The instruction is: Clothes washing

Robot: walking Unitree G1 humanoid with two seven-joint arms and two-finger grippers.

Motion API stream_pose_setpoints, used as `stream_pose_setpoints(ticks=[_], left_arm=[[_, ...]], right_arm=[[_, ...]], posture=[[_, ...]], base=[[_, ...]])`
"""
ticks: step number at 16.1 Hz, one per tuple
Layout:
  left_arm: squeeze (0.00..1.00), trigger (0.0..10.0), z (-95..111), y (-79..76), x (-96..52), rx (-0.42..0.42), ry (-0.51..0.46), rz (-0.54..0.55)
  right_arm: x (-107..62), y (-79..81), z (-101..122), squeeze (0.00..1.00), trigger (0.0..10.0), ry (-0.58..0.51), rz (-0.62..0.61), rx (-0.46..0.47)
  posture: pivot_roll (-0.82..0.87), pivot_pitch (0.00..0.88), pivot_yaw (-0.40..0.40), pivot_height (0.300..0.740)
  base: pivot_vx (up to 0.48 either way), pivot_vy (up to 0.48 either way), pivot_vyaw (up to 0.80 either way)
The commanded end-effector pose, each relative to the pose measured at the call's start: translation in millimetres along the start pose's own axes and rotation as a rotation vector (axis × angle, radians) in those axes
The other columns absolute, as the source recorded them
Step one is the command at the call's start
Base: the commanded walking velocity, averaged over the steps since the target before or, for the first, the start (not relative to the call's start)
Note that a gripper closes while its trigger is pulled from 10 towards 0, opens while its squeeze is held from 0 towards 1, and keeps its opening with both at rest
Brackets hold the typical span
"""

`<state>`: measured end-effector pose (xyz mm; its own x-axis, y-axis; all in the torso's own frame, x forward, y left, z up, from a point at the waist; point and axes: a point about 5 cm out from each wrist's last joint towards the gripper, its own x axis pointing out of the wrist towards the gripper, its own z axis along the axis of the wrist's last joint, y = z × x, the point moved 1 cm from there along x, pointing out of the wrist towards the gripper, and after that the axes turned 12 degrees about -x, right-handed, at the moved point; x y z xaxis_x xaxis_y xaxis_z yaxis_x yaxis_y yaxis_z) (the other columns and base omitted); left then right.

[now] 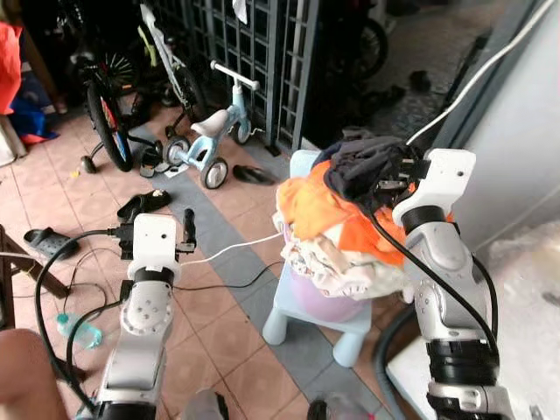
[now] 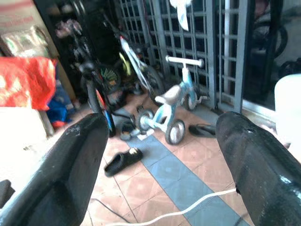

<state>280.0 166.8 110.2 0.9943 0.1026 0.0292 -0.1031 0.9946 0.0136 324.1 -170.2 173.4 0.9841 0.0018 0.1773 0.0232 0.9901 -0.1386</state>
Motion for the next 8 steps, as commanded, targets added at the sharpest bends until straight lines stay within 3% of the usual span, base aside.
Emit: stream_pose_setpoints(ticks=[1,3,5,8], left_arm=[[0.0,10.0,-3.8,1.0,-3.0,0.001,0.018,0.009],[0.0,10.0,-1.1,-0.4,-3.8,-0.027,0.012,0.0],[0.0,10.0,8.7,-2.4,-1.8,-0.028,-0.025,-0.019],[0.0,10.0,10.9,-1.6,-0.2,-0.044,-0.037,-0.031]], right_arm=[[3.7,4.5,3.9,0.0,0.0,-0.006,0.018,-0.006],[3.6,5.2,3.2,0.0,0.0,-0.001,0.024,-0.018],[5.8,4.9,3.8,0.0,9.8,0.0,0.016,-0.023],[11.1,2.1,7.3,0.0,10.0,-0.003,-0.01,-0.053]], posture=[[-0.01,0.0,-0.013,0.74],[-0.01,0.0,-0.016,0.74],[0.0,0.0,-0.015,0.74],[-0.01,0.0,-0.006,0.74]], base=[[0.0,0.0,0.0],[0.0,0.0,0.0],[0.0,0.0,0.0],[0.0,-0.102,0.0]])
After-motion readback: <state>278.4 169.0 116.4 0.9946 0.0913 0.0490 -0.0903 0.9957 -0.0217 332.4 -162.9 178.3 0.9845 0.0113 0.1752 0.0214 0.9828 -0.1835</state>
